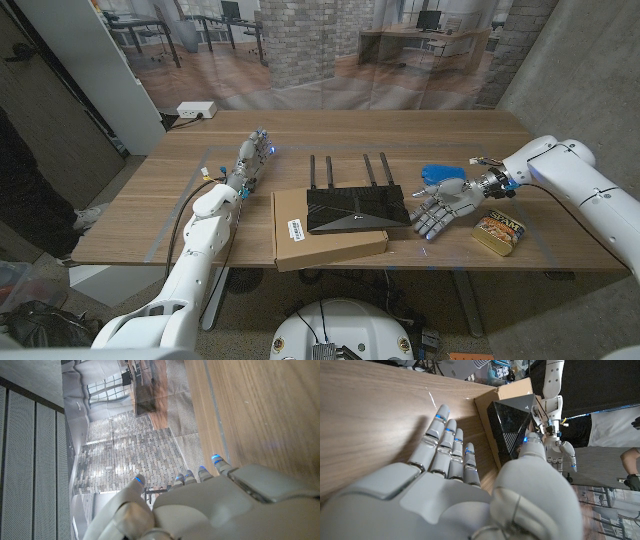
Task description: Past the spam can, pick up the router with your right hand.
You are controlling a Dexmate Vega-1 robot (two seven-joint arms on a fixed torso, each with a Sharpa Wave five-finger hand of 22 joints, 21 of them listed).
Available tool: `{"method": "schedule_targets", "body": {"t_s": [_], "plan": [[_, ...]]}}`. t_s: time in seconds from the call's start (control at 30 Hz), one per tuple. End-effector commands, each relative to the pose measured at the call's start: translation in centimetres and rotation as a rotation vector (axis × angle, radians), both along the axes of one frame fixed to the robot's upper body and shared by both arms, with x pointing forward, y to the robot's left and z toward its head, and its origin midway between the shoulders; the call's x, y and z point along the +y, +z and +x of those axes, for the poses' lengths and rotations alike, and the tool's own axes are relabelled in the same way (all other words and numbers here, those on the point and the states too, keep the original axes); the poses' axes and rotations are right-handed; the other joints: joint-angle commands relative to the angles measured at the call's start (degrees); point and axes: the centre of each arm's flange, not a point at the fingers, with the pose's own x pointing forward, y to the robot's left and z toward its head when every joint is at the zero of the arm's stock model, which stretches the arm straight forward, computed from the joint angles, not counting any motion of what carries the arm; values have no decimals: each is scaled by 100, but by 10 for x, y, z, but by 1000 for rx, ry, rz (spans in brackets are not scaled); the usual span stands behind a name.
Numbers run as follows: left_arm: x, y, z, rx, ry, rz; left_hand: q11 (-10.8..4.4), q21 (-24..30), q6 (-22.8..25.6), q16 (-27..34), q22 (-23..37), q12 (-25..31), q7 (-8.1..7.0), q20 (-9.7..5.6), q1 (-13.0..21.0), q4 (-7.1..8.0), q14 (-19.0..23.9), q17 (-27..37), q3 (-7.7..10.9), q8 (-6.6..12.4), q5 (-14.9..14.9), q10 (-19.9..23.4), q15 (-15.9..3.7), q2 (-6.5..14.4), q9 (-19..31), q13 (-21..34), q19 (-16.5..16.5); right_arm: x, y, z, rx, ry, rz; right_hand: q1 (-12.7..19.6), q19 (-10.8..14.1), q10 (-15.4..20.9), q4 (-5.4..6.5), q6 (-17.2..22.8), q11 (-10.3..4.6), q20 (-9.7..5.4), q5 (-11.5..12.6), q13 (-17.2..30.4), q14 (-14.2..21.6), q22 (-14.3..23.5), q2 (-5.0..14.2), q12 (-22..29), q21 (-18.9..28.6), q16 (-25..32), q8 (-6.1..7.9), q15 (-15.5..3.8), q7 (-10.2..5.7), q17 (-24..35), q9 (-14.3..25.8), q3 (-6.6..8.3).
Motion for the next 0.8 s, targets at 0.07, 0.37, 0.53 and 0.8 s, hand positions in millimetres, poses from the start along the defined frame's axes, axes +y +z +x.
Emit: {"method": "schedule_targets", "body": {"t_s": [0.07,0.37,0.53,0.8], "plan": [[3,-1,0,5,3,-5,30,-19,-246,16,17,14,46,47,42,-7,-783,17,-27,16,20,-365,56,183,16,11,-82,11,0,-3,-25,-15,-45,3,75,63,-5,47,13,-5,56,35,49,21,-61,49,24,30,36,14,364,15,30,-29],[2,0,3,7,-3,-3,27,-28,-248,15,18,11,46,51,46,-9,-787,17,-30,16,22,-373,56,183,16,11,-86,19,-1,-6,-21,-1,-61,7,101,103,12,82,15,9,98,46,86,25,-65,71,31,40,38,22,362,26,33,-60],[2,-1,5,8,-5,-4,27,-30,-249,14,19,10,51,49,48,-10,-790,16,-31,16,23,-376,56,183,16,11,-85,22,-1,-7,-25,-1,-69,8,121,124,24,107,28,3,124,53,107,26,-66,83,37,43,40,31,363,32,35,-81],[3,-1,7,10,-6,-6,27,-37,-250,14,21,11,47,48,52,-13,-791,16,-34,16,24,-376,57,181,16,11,-86,29,-1,-8,-36,-15,-102,17,144,176,39,146,17,12,166,65,165,29,-63,112,42,63,41,9,361,47,39,-110]]}}
